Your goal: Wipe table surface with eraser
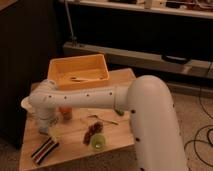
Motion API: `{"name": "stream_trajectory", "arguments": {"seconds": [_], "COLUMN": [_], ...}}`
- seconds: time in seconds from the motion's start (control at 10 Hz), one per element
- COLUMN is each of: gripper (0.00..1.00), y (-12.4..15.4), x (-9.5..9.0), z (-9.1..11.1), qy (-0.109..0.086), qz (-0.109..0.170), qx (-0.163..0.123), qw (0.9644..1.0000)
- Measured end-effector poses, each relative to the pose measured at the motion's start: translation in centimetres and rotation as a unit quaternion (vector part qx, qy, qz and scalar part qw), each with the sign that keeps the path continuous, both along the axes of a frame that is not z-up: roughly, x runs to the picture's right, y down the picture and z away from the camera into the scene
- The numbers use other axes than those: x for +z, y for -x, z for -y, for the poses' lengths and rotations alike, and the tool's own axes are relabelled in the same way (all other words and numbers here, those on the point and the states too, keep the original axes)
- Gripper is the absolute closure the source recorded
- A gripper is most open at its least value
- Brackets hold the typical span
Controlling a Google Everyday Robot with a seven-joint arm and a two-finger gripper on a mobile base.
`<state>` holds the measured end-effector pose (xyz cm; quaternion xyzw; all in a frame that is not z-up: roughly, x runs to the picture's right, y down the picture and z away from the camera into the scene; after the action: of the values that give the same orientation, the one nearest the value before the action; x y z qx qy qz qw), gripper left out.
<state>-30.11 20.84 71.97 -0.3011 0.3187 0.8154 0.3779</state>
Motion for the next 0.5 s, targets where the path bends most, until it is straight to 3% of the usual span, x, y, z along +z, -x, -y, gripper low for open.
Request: {"name": "stream_trajectory", "arguments": {"seconds": [0.3,0.5], "gripper": [0.20,0.20], "y": [1.0,1.1], "x": [-0.2,0.9], "z": [-1.8,-3.6], "qy": [-0.003,0.002], "qz": [0.033,0.047], "qx": [-0.024,-0.033], "qw": [0.9992,0.9984]}}
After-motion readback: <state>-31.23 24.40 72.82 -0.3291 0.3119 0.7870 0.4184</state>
